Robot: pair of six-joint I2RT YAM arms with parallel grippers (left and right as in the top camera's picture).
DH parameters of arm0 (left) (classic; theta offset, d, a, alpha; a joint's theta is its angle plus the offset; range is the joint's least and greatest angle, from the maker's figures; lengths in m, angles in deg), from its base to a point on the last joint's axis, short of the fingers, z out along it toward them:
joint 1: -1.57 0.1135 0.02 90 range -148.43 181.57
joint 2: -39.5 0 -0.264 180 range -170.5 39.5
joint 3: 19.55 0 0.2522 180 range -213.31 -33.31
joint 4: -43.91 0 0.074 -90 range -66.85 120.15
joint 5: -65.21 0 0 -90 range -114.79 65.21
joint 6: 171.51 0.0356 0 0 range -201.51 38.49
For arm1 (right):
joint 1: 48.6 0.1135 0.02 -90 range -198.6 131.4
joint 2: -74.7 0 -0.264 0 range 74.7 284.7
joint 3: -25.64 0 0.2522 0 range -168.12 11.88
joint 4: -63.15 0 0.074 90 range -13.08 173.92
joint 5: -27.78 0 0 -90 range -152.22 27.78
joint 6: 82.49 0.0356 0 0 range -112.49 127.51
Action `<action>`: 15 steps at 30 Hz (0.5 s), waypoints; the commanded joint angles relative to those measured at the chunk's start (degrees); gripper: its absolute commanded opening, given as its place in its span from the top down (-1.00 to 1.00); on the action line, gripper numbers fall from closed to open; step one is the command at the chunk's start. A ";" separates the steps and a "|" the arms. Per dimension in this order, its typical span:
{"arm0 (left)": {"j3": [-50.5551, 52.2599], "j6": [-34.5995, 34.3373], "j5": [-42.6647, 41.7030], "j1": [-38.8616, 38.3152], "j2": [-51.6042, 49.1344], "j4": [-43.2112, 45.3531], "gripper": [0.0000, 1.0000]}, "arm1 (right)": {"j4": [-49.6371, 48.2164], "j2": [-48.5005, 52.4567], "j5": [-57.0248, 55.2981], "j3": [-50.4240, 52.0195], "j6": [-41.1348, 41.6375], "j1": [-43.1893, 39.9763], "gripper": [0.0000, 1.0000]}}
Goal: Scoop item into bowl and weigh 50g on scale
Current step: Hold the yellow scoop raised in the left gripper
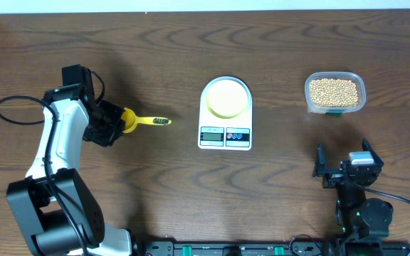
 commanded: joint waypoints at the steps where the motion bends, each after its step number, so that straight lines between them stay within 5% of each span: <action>1: -1.05 -0.33 0.15 0.28 0.90 -0.13 0.85 | 0.26 -0.37 -0.68 0.09 -0.17 -0.44 -0.99; 15: -1.05 -0.33 0.15 0.28 0.90 0.26 0.85 | 0.26 -0.37 -0.66 0.09 -0.17 -0.44 -0.99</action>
